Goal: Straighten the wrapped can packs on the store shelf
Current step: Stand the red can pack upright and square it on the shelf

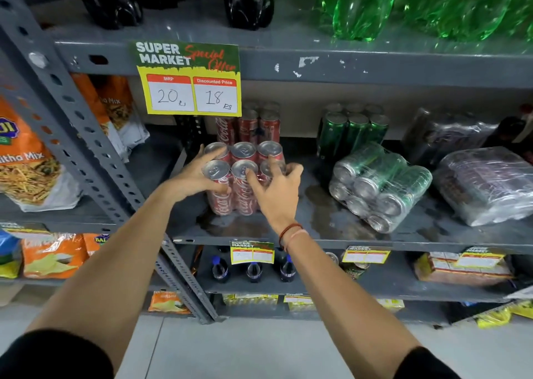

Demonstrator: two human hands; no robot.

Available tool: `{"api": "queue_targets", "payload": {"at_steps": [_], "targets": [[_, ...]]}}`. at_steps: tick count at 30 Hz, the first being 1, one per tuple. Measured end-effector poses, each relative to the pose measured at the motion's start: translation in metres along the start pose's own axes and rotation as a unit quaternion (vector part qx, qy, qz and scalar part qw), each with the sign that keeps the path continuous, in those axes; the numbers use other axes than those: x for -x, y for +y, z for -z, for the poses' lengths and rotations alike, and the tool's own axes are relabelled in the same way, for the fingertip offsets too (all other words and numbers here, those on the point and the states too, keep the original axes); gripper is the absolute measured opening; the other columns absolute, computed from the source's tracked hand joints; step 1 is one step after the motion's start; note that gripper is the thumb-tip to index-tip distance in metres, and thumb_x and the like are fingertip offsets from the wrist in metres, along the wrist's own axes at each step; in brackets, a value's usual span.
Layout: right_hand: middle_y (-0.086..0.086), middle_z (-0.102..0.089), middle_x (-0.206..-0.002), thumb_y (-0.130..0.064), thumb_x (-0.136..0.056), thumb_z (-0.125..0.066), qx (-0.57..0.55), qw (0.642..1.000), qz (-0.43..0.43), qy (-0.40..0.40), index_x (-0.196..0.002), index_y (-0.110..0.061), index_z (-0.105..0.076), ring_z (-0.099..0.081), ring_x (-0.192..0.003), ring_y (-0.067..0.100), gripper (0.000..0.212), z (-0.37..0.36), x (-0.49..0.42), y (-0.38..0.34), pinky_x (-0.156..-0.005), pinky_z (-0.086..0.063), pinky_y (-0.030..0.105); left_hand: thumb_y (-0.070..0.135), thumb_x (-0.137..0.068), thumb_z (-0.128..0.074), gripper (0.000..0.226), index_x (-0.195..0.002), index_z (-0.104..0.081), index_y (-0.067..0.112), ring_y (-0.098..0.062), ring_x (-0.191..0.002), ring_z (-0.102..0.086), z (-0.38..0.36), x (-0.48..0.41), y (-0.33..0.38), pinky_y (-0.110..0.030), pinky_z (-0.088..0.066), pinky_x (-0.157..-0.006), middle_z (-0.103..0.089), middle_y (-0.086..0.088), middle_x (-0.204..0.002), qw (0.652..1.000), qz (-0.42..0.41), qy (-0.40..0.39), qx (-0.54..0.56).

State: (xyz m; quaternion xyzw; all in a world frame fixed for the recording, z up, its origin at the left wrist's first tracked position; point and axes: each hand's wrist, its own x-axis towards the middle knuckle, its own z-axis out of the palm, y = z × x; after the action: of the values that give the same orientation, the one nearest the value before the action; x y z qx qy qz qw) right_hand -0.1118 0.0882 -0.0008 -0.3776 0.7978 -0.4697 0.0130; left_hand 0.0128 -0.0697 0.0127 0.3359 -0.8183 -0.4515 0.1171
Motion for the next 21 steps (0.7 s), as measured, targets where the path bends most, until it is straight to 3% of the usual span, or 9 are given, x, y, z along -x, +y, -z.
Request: {"api": "queue_targets", "payload": {"at_steps": [6,9,12,14,17,21], "targets": [[0.009,-0.034,-0.115,-0.059,-0.082,-0.057,0.029,0.999,-0.014,0.001,-0.127,-0.017,-0.054,-0.041,-0.112,0.028,0.062,0.004,0.004,-0.003,-0.076,-0.053,0.041,0.01,-0.065,-0.082,0.102,-0.145,-0.026,0.037,-0.017,-0.147,-0.007,-0.001,0.006,0.01,-0.046,-0.021,-0.117,-0.007,-0.001,-0.16,1.0,0.005,-0.017,0.014],[0.01,-0.033,-0.127,-0.058,-0.084,-0.056,-0.032,0.999,-0.012,-0.042,-0.132,-0.02,-0.05,-0.04,-0.123,0.029,0.062,0.021,-0.005,0.009,-0.094,-0.044,0.035,0.016,-0.064,-0.082,0.108,-0.148,-0.017,0.035,-0.022,-0.147,-0.001,0.001,0.01,0.031,-0.046,-0.017,-0.118,0.001,-0.006,-0.16,0.996,0.048,-0.045,-0.053],[0.016,-0.034,-0.133,-0.052,-0.086,-0.058,-0.078,0.997,-0.018,0.004,-0.14,-0.017,-0.041,-0.036,-0.127,0.03,0.067,0.058,-0.024,0.029,-0.103,-0.03,0.03,0.024,-0.064,-0.083,0.112,-0.149,-0.01,0.035,-0.031,-0.145,0.013,-0.008,0.012,0.073,-0.045,-0.009,-0.117,0.019,-0.012,-0.157,0.979,0.092,-0.003,-0.184],[0.019,-0.037,-0.131,-0.049,-0.086,-0.059,-0.055,0.995,-0.016,0.077,-0.14,-0.012,-0.041,-0.037,-0.124,0.033,0.067,0.091,-0.039,0.045,-0.104,-0.028,0.031,0.032,-0.063,-0.083,0.111,-0.148,-0.012,0.034,-0.033,-0.146,-0.002,-0.027,0.007,0.106,-0.043,-0.014,-0.115,0.002,-0.014,-0.159,0.978,0.043,0.036,-0.202],[0.024,-0.037,-0.134,-0.049,-0.086,-0.06,0.025,0.987,-0.04,0.155,-0.14,-0.008,-0.04,-0.035,-0.125,0.038,0.07,0.143,-0.059,0.079,-0.106,-0.029,0.039,0.046,-0.066,-0.077,0.101,-0.147,-0.019,0.031,-0.025,-0.141,-0.027,-0.077,-0.014,0.152,-0.032,-0.023,-0.111,-0.027,-0.007,-0.155,0.988,-0.074,0.055,-0.126],[0.029,-0.021,-0.149,-0.063,-0.08,-0.057,0.14,0.962,-0.192,0.134,-0.148,-0.02,-0.023,-0.026,-0.133,0.044,0.088,0.197,-0.075,0.133,-0.106,-0.028,0.049,0.069,-0.059,-0.068,0.11,-0.148,-0.014,0.031,-0.016,-0.143,-0.022,-0.154,-0.051,0.191,-0.026,-0.019,-0.11,-0.022,0.002,-0.157,0.99,-0.119,-0.055,-0.057]]}}
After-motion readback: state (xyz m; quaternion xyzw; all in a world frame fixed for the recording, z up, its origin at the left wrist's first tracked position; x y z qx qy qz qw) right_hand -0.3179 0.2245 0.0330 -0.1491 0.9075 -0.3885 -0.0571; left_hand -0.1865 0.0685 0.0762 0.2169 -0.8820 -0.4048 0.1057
